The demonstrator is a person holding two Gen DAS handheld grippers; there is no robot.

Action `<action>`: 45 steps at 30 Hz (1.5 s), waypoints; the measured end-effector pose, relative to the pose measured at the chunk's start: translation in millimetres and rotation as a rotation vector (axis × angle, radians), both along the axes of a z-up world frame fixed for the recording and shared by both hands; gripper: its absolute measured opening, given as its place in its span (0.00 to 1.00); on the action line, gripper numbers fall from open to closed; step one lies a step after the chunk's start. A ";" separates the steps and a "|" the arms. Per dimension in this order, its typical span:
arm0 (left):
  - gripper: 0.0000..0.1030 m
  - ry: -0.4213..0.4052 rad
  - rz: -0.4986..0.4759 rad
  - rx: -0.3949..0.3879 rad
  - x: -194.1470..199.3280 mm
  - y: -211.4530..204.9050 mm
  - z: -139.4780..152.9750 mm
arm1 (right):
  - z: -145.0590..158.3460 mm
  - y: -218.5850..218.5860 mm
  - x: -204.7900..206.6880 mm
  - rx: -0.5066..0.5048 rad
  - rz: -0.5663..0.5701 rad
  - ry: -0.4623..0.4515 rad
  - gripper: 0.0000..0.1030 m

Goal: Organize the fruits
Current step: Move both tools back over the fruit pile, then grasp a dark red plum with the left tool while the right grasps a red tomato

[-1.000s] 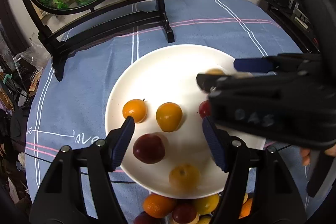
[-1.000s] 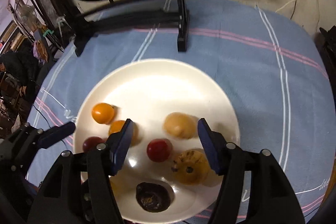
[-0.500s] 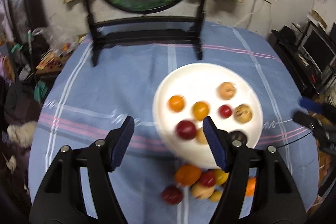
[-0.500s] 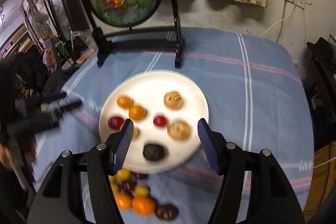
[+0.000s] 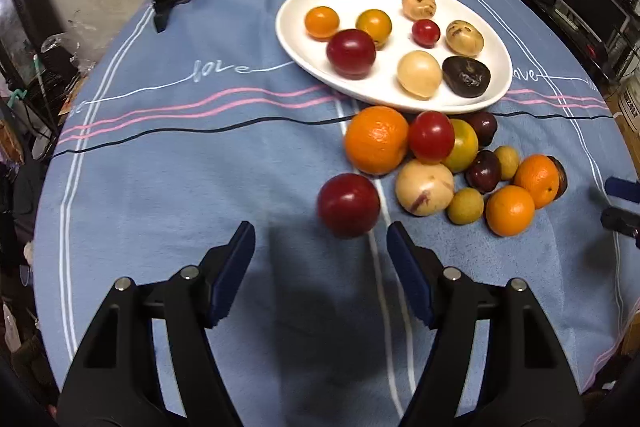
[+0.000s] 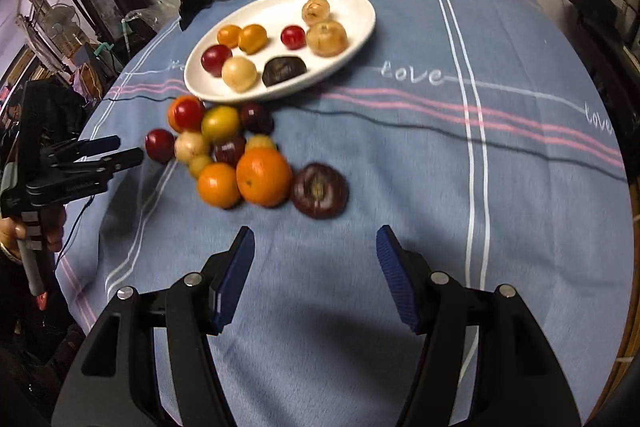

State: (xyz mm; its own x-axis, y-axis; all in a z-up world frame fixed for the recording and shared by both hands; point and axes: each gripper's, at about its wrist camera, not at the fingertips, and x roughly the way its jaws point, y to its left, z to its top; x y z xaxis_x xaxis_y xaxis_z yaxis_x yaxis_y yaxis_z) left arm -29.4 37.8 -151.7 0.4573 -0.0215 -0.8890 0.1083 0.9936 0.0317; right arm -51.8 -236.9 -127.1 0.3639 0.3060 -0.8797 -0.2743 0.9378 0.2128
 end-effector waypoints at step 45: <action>0.38 -0.020 0.084 -0.149 -3.3 42.0 12.3 | -6.7 162.2 83.0 -0.032 0.345 -0.075 0.28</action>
